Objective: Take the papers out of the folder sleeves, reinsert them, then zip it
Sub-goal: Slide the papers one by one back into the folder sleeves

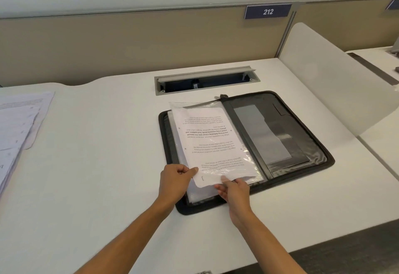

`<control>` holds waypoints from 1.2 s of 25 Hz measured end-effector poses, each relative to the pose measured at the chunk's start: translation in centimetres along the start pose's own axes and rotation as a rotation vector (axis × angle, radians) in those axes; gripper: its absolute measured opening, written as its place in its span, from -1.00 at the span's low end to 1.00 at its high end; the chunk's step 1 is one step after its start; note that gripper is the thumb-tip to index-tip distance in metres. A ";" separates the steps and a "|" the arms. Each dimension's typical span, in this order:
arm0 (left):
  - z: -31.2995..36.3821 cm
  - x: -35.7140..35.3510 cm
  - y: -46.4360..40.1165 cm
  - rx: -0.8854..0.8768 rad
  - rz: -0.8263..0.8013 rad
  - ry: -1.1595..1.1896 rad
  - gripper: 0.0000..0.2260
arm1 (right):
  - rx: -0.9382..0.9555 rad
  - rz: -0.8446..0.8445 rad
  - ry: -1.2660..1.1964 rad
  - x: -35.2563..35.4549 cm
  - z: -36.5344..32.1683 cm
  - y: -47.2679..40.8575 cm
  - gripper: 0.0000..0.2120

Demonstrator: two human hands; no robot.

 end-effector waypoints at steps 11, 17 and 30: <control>1.3 -0.5 0.1 -0.028 -0.037 0.042 -0.80 | 0.068 -0.041 0.214 -0.8 -2.5 -0.6 -0.93; 3.2 -0.9 0.6 -0.156 -0.037 0.065 -0.82 | 1.178 0.126 0.991 -0.7 -8.1 7.2 -0.67; 12.2 -5.3 2.3 -0.499 -0.193 0.187 -0.81 | 1.062 0.339 0.421 7.2 -21.1 3.4 -0.91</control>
Point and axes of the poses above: each hand's wrist, its own y-axis away from the middle knuckle, its own x-axis out of the back of the hand, z = x × y, the point moved 9 cm from there along -y, towards the middle knuckle, and after that the axes turned 1 degree about y, right-handed, at the moved point
